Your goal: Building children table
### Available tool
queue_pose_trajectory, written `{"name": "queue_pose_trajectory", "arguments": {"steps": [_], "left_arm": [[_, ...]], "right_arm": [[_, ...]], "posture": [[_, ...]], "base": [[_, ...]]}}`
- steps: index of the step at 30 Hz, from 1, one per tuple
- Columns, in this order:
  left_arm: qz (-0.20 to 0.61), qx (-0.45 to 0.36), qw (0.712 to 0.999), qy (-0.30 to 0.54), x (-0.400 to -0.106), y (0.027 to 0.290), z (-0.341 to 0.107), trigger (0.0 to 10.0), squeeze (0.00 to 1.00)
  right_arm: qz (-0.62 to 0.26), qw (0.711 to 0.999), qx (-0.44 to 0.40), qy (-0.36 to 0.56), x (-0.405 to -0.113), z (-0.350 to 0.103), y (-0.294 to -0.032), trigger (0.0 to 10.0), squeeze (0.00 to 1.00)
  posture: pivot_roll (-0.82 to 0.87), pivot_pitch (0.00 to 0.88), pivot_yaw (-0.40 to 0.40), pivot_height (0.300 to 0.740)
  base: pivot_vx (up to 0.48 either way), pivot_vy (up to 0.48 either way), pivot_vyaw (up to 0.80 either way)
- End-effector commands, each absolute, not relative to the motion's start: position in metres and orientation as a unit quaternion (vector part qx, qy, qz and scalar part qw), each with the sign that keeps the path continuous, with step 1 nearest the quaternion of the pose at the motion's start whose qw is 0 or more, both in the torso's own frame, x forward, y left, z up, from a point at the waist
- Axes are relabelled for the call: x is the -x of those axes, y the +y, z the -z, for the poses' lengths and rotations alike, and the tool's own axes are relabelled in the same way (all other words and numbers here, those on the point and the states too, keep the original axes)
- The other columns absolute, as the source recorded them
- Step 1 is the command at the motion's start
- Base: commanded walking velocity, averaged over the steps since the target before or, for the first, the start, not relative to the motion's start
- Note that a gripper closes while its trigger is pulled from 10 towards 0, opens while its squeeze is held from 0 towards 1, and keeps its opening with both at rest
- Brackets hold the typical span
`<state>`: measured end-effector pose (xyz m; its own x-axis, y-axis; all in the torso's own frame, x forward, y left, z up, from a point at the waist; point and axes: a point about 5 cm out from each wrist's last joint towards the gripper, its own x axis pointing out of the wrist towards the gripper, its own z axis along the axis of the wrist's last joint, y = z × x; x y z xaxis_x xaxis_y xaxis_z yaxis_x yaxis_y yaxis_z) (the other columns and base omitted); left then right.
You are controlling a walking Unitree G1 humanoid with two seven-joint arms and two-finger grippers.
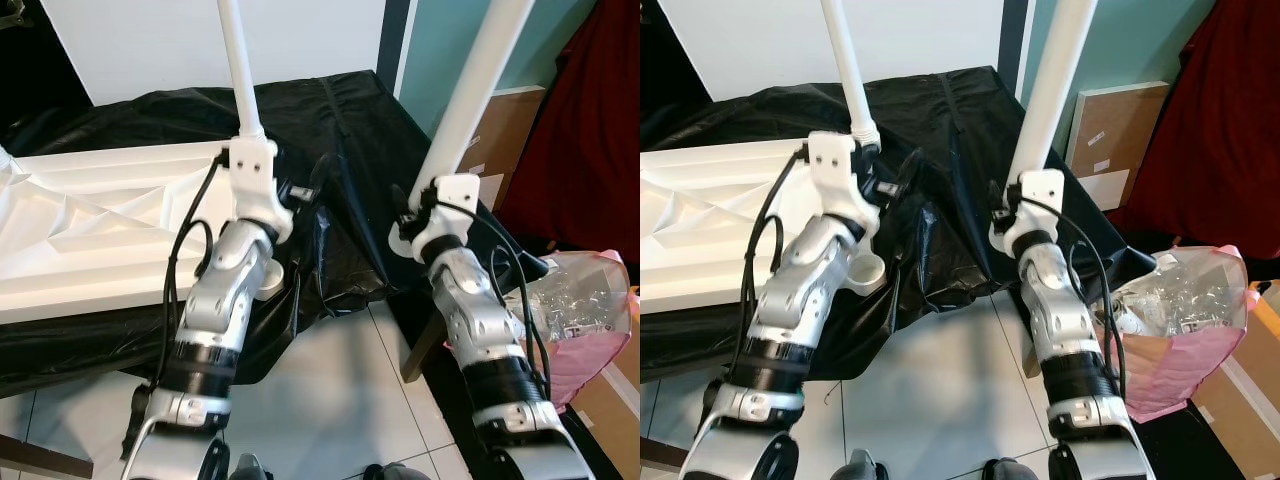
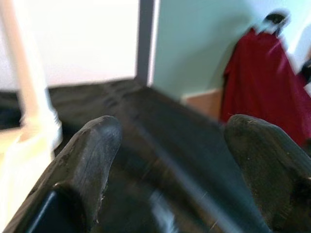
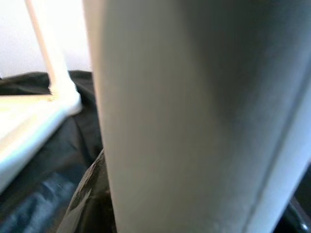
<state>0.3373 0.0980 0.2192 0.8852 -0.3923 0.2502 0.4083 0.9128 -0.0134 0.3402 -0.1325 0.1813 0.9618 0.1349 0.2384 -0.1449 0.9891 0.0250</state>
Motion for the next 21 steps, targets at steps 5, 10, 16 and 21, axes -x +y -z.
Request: {"name": "queue_pose_trajectory", "arguments": {"steps": [5,10,16,21], "left_arm": [[0.136,-0.016,0.986,-0.094,-0.331,0.114,-0.191,10.0,0.00],[0.125,0.017,0.989,-0.077,-0.326,0.117,-0.181,10.0,0.00],[0.119,0.010,0.989,-0.084,-0.323,0.120,-0.181,10.0,0.00],[0.118,0.009,0.990,-0.082,-0.321,0.122,-0.180,10.0,0.00]], "right_arm": [[-0.065,0.989,-0.020,-0.134,-0.331,-0.175,-0.136,10.0,0.00],[-0.062,0.988,-0.025,-0.140,-0.327,-0.172,-0.139,10.0,0.00],[-0.060,0.987,-0.020,-0.147,-0.324,-0.172,-0.142,10.0,0.00],[-0.064,0.987,-0.014,-0.148,-0.322,-0.170,-0.142,10.0,0.00]], "posture": [[-0.02,0.066,-0.002,0.740],[-0.02,0.076,-0.002,0.740],[-0.02,0.079,-0.002,0.740],[-0.02,0.083,-0.002,0.740]], "base": [[0.000,0.000,0.00],[0.000,0.000,0.00],[0.000,0.000,0.00],[0.000,0.000,0.00]]}}
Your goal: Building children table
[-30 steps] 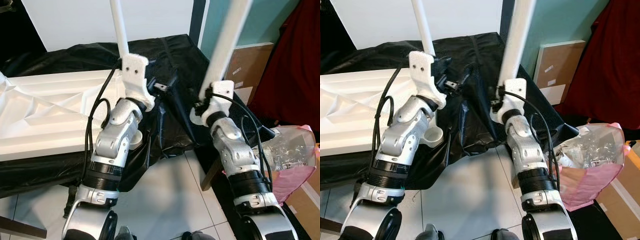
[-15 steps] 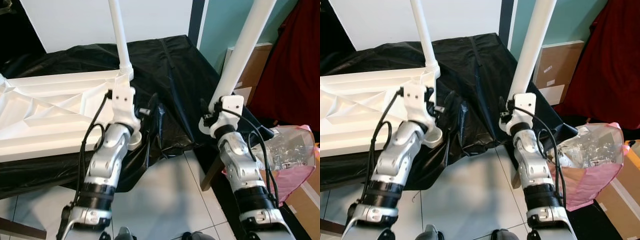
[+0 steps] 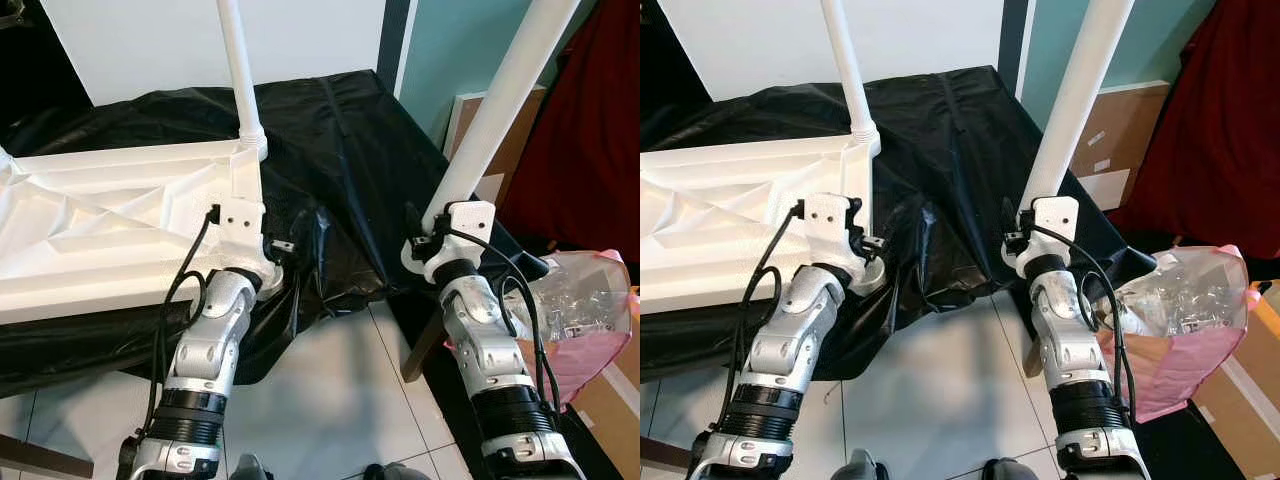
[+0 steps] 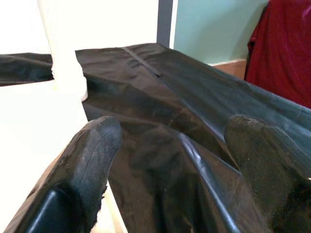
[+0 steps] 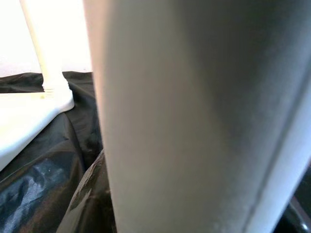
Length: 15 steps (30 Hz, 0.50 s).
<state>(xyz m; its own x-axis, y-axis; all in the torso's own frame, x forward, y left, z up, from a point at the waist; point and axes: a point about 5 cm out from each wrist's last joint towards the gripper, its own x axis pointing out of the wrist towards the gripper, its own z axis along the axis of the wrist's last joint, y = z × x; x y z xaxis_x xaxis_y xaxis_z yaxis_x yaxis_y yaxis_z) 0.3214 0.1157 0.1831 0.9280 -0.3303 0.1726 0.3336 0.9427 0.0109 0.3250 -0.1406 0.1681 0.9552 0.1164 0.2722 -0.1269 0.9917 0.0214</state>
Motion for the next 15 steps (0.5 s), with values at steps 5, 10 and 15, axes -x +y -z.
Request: {"name": "queue_pose_trajectory", "arguments": {"steps": [5,10,15], "left_arm": [[0.120,0.006,0.990,-0.079,-0.3200,0.1229,-0.1789,10.0,0.00],[0.118,-0.001,0.990,-0.072,-0.3191,0.1242,-0.1756,10.0,0.00],[0.122,-0.010,0.990,-0.066,-0.3190,0.1244,-0.1740,10.0,0.00]], "right_arm": [[-0.065,0.987,-0.012,-0.148,-0.3214,-0.1691,-0.1421,10.0,0.00],[-0.068,0.987,-0.007,-0.146,-0.3199,-0.1669,-0.1424,10.0,0.00],[-0.072,0.987,-0.005,-0.145,-0.3207,-0.1658,-0.1411,10.0,0.00]], "posture": [[-0.02,0.083,-0.002,0.740],[-0.01,0.084,-0.003,0.740],[-0.01,0.076,-0.003,0.740]], "base": [[0.000,0.000,0.00],[0.000,0.000,0.00],[0.000,0.273,0.00]]}}
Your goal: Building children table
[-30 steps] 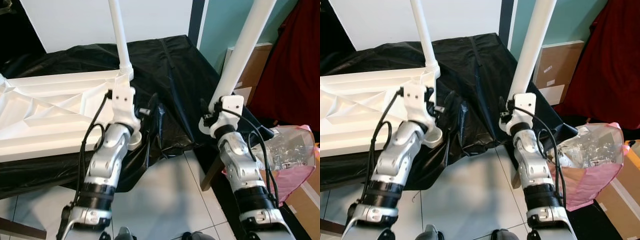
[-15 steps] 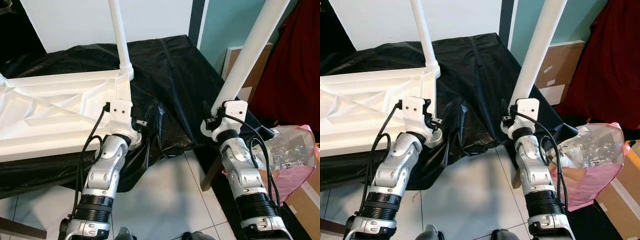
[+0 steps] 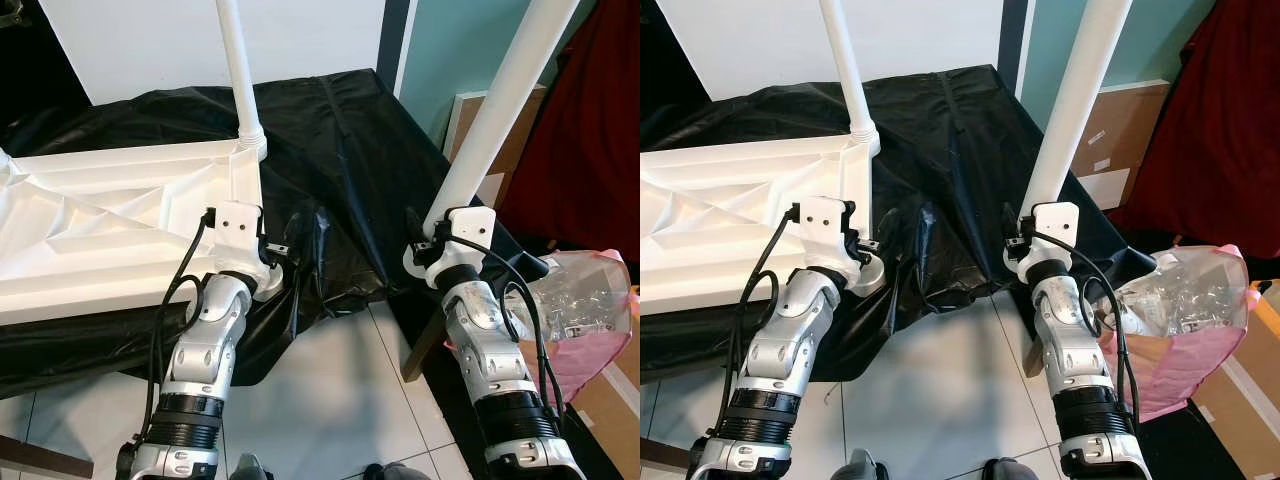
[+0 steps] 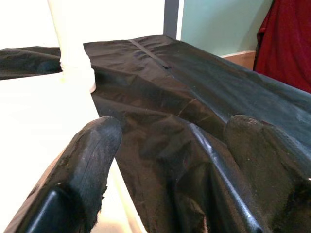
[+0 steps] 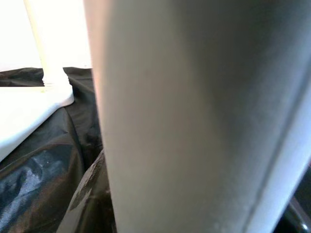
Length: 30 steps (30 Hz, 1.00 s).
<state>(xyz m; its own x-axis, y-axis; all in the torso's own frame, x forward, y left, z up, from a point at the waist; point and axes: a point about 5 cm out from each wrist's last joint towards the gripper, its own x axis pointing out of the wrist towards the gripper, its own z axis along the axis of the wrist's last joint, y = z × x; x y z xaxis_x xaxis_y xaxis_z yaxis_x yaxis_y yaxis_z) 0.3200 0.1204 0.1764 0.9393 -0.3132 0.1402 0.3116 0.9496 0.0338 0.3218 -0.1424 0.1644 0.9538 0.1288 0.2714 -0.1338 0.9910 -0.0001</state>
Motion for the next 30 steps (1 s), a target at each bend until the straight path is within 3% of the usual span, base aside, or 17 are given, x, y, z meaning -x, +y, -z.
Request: {"name": "queue_pose_trajectory", "arguments": {"steps": [1,30], "left_arm": [[0.121,-0.009,0.990,-0.066,-0.3191,0.1248,-0.1740,10.0,0.00],[0.132,-0.021,0.989,-0.070,-0.3182,0.1230,-0.1769,10.0,0.00]], "right_arm": [[-0.073,0.987,-0.004,-0.145,-0.3209,-0.1659,-0.1404,10.0,0.00],[-0.081,0.986,0.003,-0.145,-0.3180,-0.1625,-0.1374,10.0,0.00]], "posture": [[-0.01,0.074,-0.003,0.740],[-0.01,0.066,0.005,0.740]], "base": [[0.000,0.352,0.00],[0.000,0.412,0.00]]}}
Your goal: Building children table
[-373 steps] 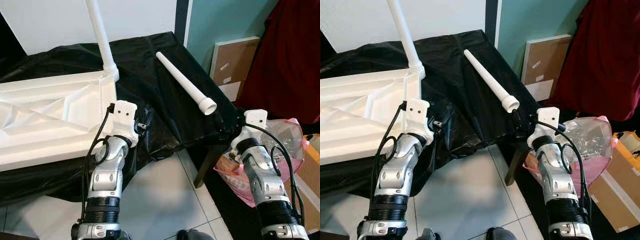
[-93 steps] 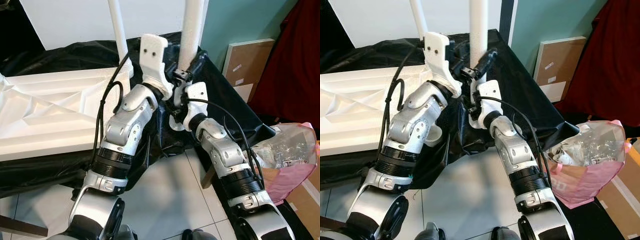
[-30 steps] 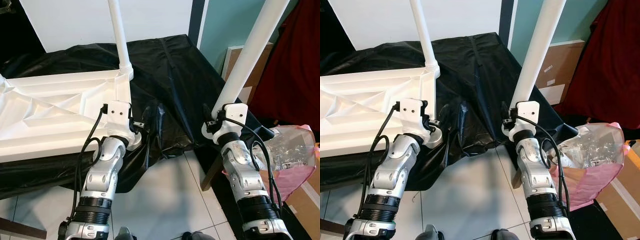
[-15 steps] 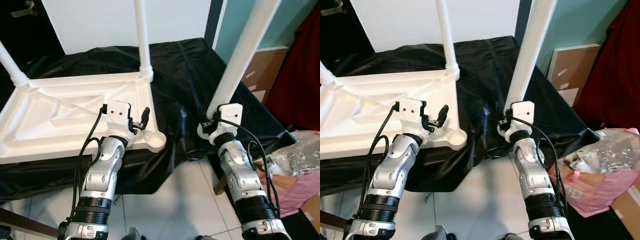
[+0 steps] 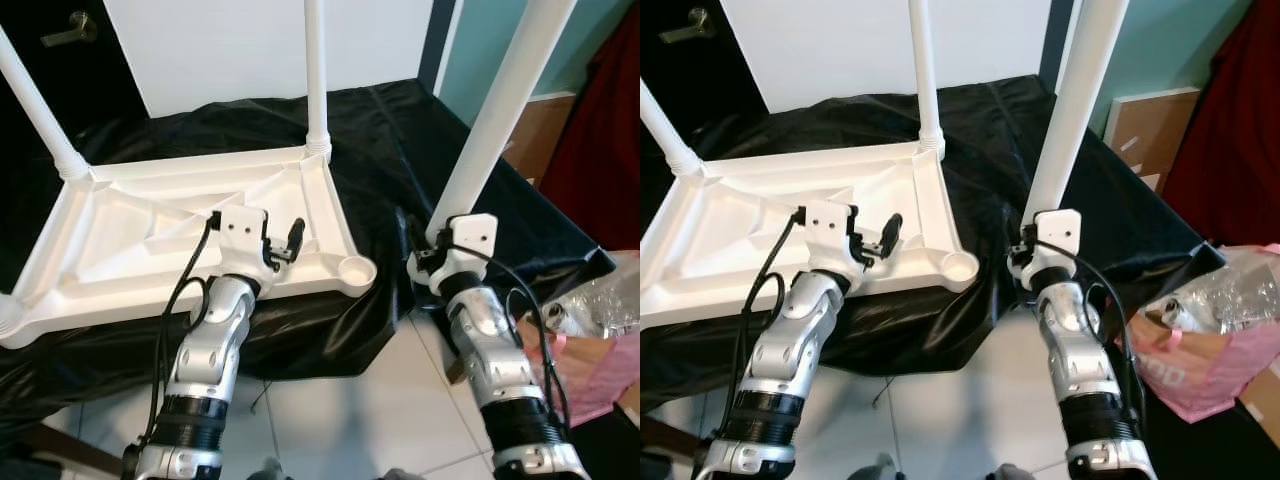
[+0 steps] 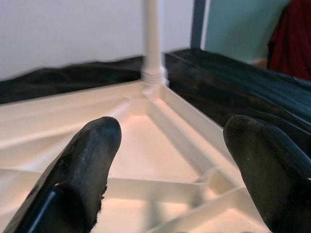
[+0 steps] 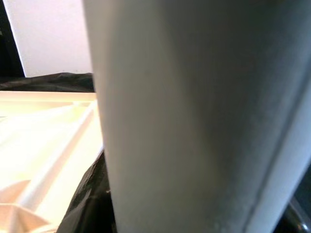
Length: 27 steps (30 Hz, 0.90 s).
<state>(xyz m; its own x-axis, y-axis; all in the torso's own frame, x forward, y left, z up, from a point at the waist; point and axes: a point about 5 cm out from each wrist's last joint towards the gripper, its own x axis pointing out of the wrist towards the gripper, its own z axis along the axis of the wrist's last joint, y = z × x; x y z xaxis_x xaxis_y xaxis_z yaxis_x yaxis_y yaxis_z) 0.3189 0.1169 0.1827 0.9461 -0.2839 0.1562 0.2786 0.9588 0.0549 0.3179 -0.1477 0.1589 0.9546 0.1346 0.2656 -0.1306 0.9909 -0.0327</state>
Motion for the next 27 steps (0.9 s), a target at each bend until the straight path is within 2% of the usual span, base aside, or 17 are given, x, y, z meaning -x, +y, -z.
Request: {"name": "queue_pose_trajectory", "arguments": {"steps": [1,8,14,27], "left_arm": [[0.133,-0.027,0.988,-0.072,-0.318,0.122,-0.178,10.0,0.00],[0.149,-0.046,0.984,-0.084,-0.317,0.118,-0.181,10.0,0.00],[0.229,-0.062,0.966,-0.101,-0.308,0.100,-0.188,10.0,0.00],[0.274,-0.071,0.954,-0.096,-0.298,0.092,-0.185,10.0,0.00]], "right_arm": [[-0.081,0.986,0.003,-0.145,-0.318,-0.162,-0.137,10.0,0.00],[-0.083,0.986,0.002,-0.146,-0.319,-0.163,-0.137,10.0,0.00],[-0.080,0.986,0.000,-0.146,-0.324,-0.166,-0.140,10.0,0.00],[-0.072,0.989,0.004,-0.131,-0.330,-0.164,-0.145,10.0,0.00]], "posture": [[-0.01,0.067,0.003,0.740],[-0.01,0.068,-0.004,0.740],[-0.01,0.078,-0.017,0.740],[0.00,0.083,-0.023,0.740]], "base": [[0.000,0.000,0.00],[0.000,0.000,0.00],[0.000,0.000,0.00],[0.000,0.000,0.00]]}}
